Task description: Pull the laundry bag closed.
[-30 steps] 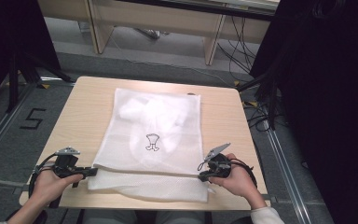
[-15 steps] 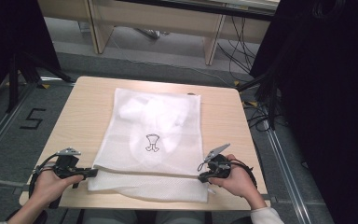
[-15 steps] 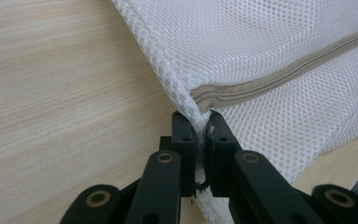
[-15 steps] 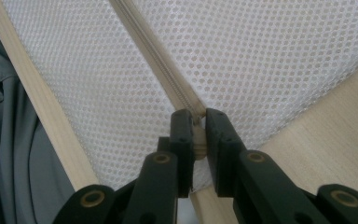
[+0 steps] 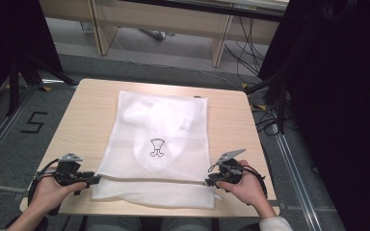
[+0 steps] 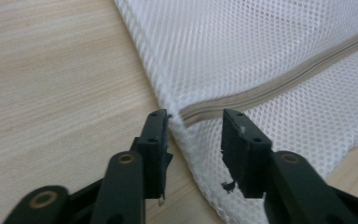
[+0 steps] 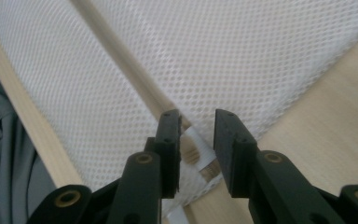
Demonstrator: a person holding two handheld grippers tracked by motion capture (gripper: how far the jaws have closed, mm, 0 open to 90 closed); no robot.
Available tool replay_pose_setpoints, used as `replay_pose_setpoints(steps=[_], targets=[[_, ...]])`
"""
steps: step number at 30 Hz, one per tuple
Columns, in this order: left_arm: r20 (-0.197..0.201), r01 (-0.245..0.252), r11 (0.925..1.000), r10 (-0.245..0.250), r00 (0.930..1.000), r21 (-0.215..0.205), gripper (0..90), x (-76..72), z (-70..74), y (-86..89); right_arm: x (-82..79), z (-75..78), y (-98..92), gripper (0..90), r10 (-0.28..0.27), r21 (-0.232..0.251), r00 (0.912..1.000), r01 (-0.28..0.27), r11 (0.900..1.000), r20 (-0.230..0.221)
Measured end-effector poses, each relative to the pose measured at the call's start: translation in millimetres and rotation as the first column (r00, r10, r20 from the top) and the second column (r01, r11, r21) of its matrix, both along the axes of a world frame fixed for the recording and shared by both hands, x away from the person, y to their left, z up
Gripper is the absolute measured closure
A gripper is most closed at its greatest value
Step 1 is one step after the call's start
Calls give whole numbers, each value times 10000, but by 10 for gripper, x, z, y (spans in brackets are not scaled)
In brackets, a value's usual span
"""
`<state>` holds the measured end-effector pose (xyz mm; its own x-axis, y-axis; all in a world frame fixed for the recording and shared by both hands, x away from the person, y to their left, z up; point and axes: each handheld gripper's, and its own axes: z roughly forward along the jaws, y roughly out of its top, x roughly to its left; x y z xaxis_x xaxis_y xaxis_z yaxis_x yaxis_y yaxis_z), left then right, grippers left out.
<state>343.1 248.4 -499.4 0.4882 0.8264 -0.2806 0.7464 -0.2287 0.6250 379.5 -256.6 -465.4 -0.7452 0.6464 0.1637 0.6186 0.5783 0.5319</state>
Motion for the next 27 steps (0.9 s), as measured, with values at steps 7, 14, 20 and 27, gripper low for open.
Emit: replay_pose_setpoints(steps=[7, 14, 20, 27], targets=[[1067, -375, 9991, 396, 9935, -221, 341, -19, 74, 93, 59, 9, -148, 612, -2212, 1237, 9646, 2043, 9711, 1438], [1758, -1575, 9858, 1653, 9704, -574, 322, -15, 104, 200, 84, 23, -336, 580, -3697, 1365, 9206, 3531, 9256, 1258], [1664, -2040, 9779, 2087, 9637, -448, 317, -7, 96, 278, 108, -9, -411, 534, -4395, 1566, 8868, 4182, 8947, 1431], [1649, -1625, 9864, 1640, 9726, -228, 333, -6, 107, 280, 117, -35, -431, 503, -4493, 1820, 8833, 4238, 8873, 1335]])
